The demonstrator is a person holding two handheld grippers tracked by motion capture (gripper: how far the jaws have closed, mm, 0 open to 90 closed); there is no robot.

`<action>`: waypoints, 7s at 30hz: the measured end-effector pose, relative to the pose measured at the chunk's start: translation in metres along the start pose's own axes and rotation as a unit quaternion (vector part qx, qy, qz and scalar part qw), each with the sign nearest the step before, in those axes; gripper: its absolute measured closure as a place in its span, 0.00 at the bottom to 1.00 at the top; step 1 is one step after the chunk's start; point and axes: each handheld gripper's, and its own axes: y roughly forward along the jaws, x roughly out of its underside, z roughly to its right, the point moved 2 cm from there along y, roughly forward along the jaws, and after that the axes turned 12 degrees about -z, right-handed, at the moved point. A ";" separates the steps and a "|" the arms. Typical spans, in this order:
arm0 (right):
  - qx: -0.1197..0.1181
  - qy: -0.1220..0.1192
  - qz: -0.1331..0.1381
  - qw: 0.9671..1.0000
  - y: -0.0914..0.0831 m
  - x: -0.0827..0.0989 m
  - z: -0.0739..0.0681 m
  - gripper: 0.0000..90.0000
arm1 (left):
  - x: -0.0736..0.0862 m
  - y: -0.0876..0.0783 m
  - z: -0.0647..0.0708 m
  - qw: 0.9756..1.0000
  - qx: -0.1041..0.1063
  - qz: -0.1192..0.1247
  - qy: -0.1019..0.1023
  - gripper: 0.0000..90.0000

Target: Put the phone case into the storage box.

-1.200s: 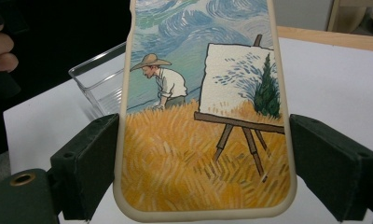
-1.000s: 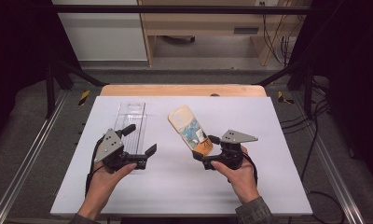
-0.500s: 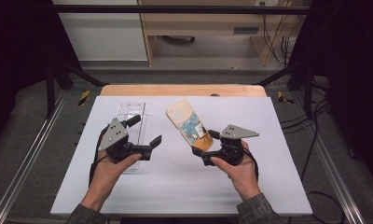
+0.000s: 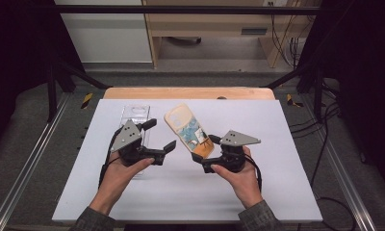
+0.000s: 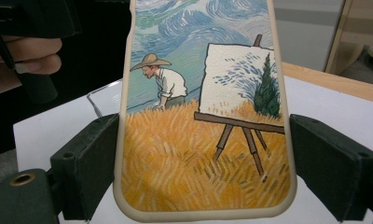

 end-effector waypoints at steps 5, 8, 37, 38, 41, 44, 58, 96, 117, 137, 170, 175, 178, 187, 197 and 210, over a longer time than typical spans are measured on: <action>-0.001 -0.003 0.000 1.000 0.003 0.002 -0.002 0.14 | 0.001 0.005 0.002 1.000 0.014 -0.003 -0.004 0.11; -0.002 -0.005 -0.002 1.000 0.006 0.003 -0.003 0.14 | 0.002 0.006 -0.001 0.999 0.024 0.002 -0.022 0.16; -0.006 0.000 0.001 1.000 0.012 0.008 -0.003 0.13 | 0.005 0.009 -0.010 0.995 0.047 -0.001 -0.083 0.54; -0.006 0.001 0.000 1.000 0.012 0.008 -0.002 0.13 | 0.005 0.008 -0.011 0.995 0.048 -0.002 -0.085 0.55; -0.007 0.001 -0.001 1.000 0.013 0.008 -0.002 0.13 | 0.004 0.009 -0.013 0.994 0.052 -0.004 -0.092 0.58; -0.008 0.002 -0.001 1.000 0.014 0.009 -0.002 0.13 | 0.004 0.009 -0.015 0.993 0.059 -0.003 -0.103 0.62; -0.015 0.005 -0.008 1.000 0.021 0.012 -0.004 0.13 | 0.001 0.009 -0.015 0.987 0.103 0.012 -0.119 0.76; -0.091 0.012 -0.004 0.996 0.039 -0.003 -0.012 0.12 | -0.016 -0.006 -0.009 0.976 0.168 0.060 -0.122 0.91; 0.016 0.014 -0.008 1.000 0.027 0.002 0.007 0.14 | -0.017 -0.016 -0.030 0.988 0.089 0.055 -0.115 0.91; 0.125 0.034 0.050 0.990 -0.021 0.022 0.041 0.13 | -0.017 -0.040 -0.057 0.987 -0.037 0.084 -0.129 0.91; 0.197 0.042 0.098 0.975 -0.069 0.069 0.059 0.07 | -0.030 -0.048 -0.086 0.975 -0.147 0.088 -0.144 0.91; 0.196 0.034 0.107 0.974 -0.061 0.080 0.054 0.07 | -0.027 -0.047 -0.093 0.970 -0.164 0.087 -0.154 0.91; 0.189 0.026 0.098 0.977 -0.055 0.083 0.053 0.06 | -0.026 -0.045 -0.094 0.969 -0.171 0.085 -0.154 0.91; 0.183 0.035 0.098 0.978 -0.055 0.092 0.054 0.06 | -0.025 -0.033 -0.098 0.966 -0.193 0.077 -0.154 0.91; 0.180 0.034 0.100 0.978 -0.057 0.095 0.056 0.06 | -0.020 -0.023 -0.107 0.964 -0.202 0.071 -0.156 0.91; 0.180 0.025 0.102 0.978 -0.058 0.096 0.057 0.06 | -0.017 -0.017 -0.114 0.961 -0.218 0.060 -0.159 0.91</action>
